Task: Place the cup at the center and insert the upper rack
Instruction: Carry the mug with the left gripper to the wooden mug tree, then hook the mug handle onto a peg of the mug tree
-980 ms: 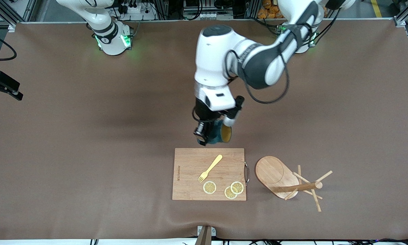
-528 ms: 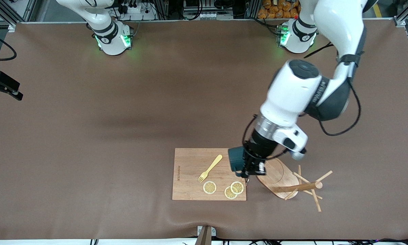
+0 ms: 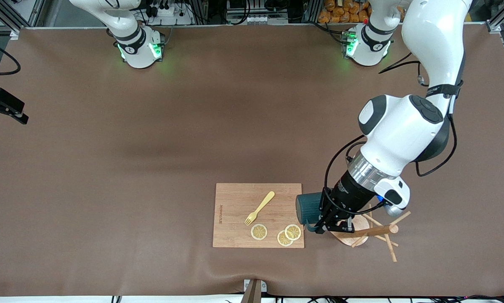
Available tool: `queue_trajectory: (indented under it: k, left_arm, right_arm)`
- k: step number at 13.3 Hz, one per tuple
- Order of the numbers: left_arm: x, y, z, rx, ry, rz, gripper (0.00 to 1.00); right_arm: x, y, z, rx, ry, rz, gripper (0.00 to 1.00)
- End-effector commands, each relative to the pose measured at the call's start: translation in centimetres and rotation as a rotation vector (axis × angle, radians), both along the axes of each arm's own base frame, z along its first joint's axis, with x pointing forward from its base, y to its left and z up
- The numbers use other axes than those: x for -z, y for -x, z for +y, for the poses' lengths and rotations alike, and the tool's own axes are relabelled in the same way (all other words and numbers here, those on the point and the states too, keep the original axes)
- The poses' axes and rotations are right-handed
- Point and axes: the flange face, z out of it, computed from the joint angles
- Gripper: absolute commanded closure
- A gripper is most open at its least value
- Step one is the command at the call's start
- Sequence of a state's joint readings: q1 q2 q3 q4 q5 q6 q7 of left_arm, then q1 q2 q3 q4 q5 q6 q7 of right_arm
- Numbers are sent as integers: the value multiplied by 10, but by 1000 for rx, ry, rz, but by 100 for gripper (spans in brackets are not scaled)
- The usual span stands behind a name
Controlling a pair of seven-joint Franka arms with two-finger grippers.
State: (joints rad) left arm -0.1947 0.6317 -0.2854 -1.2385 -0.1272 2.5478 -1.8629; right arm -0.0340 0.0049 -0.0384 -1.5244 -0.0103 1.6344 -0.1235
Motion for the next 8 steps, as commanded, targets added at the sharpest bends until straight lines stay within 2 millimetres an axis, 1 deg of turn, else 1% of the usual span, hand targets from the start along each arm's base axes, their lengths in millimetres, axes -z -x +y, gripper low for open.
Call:
queue_trajectory:
  k: [1, 3, 4, 5, 7, 8]
  left_arm:
    - [-4, 17, 1, 74, -40, 43, 100]
    - [-4, 19, 27, 132, -97, 66, 100]
    - [-4, 21, 36, 174, -116, 79, 100]
    - [-5, 19, 44, 207, -130, 74, 100]
    - [2, 9, 69, 215, -127, 71, 100]
    - [3, 6, 74, 246, -107, 58, 100]
  right_arm:
    - [-4, -2, 0, -2, 15, 2, 0]
    - [-4, -2, 0, -2, 15, 0, 0]
    - [-4, -2, 0, -2, 14, 3, 0]
    - [-4, -2, 0, 0, 13, 3, 0]
    - [-4, -2, 0, 0, 13, 2, 0]
    - [-4, -2, 0, 0, 13, 2, 0]
